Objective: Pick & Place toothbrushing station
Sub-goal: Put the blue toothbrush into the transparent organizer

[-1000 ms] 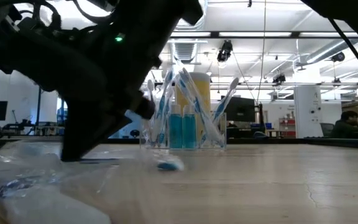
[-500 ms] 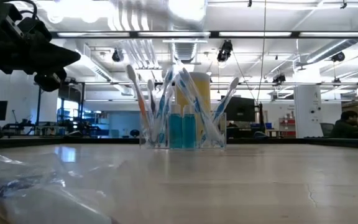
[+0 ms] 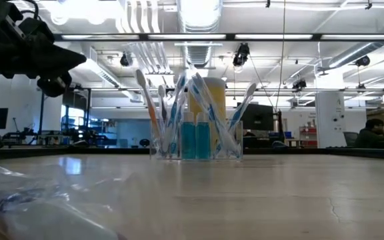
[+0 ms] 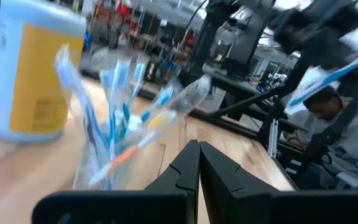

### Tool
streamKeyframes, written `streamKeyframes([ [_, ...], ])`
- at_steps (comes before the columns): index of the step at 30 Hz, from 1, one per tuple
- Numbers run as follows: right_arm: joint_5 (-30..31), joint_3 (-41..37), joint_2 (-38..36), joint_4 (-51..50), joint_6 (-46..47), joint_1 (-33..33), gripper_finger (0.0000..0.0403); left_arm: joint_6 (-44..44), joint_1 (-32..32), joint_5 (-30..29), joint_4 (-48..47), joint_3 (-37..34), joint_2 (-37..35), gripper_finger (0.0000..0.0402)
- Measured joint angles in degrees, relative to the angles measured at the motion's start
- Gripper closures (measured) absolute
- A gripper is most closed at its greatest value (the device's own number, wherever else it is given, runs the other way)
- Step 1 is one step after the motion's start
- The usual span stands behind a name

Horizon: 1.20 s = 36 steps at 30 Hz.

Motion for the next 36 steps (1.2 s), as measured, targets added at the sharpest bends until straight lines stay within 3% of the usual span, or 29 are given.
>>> streamKeyframes([
  [5,0.3,-16.3,-5.4,14.7,-3.8,-1.5,0.0395,6.4,0.0,0.5,1.4,0.0,0.1,0.0387],
  [8,0.2,-24.3,-7.2,26.3,-4.8,-2.8,0.0394,13.7,0.0,5.3,1.1,0.0,0.2,0.0388],
  [11,-0.3,-29.9,-7.2,34.9,-6.5,-4.4,0.0394,18.9,0.0,10.2,1.3,0.0,0.3,0.0388],
  [18,-2.9,-38.5,-5.0,51.3,-10.3,-8.1,0.0394,18.3,0.0,9.1,1.8,-0.1,1.6,0.0388],
  [23,-3.5,-40.1,-2.5,57.4,-13.0,-11.3,0.0394,17.2,0.0,8.2,6.8,0.1,3.7,0.0387],
  [29,-12.2,-36.2,-2.4,57.5,-14.6,-15.2,0.0394,15.7,-0.2,5.8,15.3,1.6,7.2,0.0379],
  [36,-16.9,-31.3,2.8,57.1,-18.1,-17.2,0.0394,15.8,-1.5,5.9,15.4,6.1,15.1,0.0287],
])
